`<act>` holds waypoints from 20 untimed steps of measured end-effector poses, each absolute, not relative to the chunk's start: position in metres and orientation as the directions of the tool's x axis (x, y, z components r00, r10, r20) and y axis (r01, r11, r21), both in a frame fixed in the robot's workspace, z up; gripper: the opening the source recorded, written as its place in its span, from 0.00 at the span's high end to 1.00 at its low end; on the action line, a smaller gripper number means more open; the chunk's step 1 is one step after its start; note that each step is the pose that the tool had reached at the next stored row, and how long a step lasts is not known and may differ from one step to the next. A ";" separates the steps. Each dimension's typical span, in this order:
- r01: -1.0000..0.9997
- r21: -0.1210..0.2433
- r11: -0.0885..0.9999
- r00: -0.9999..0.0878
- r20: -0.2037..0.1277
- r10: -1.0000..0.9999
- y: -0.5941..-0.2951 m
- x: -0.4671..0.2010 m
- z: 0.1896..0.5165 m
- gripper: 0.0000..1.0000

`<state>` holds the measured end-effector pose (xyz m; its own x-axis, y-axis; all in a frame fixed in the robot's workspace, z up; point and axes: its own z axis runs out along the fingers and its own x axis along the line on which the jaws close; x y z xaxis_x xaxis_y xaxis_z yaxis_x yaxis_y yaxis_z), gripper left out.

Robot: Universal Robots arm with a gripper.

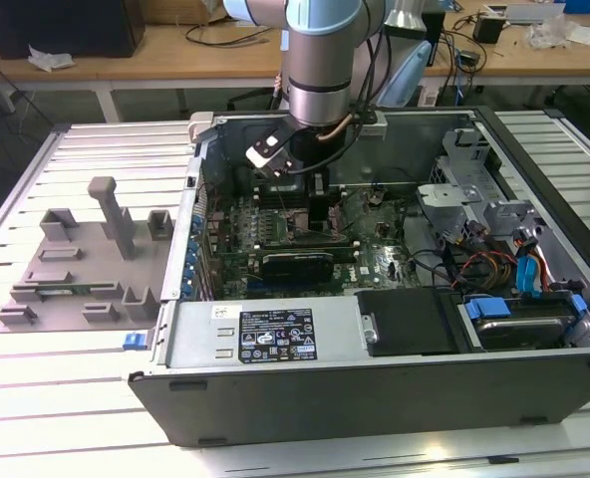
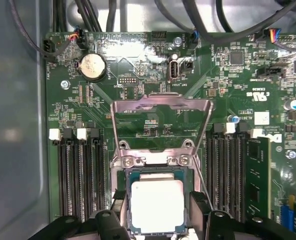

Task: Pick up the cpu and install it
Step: 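Place the cpu into insertion slot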

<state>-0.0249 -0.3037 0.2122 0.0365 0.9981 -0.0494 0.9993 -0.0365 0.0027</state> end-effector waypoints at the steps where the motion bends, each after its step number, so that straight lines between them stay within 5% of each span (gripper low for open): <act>1: 0.999 0.003 -0.036 0.037 -0.049 0.998 -0.304 -0.025 0.213 0.39; 8: 0.999 0.003 -0.036 0.037 -0.049 0.998 -0.304 -0.025 0.214 0.40; 12: 0.999 0.003 -0.036 0.037 -0.049 0.998 -0.304 -0.025 0.215 0.71; 14: 0.999 0.003 -0.037 0.037 -0.049 0.998 -0.304 -0.025 0.215 0.77; 15: 0.999 0.003 -0.036 0.037 -0.049 0.998 -0.304 -0.025 0.215 0.89; 20: 0.999 0.015 -0.037 0.037 -0.034 0.999 -0.304 -0.026 0.215 0.89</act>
<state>-0.0263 -0.3044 0.2150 0.0372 0.9987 -0.0337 0.9992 -0.0367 0.0155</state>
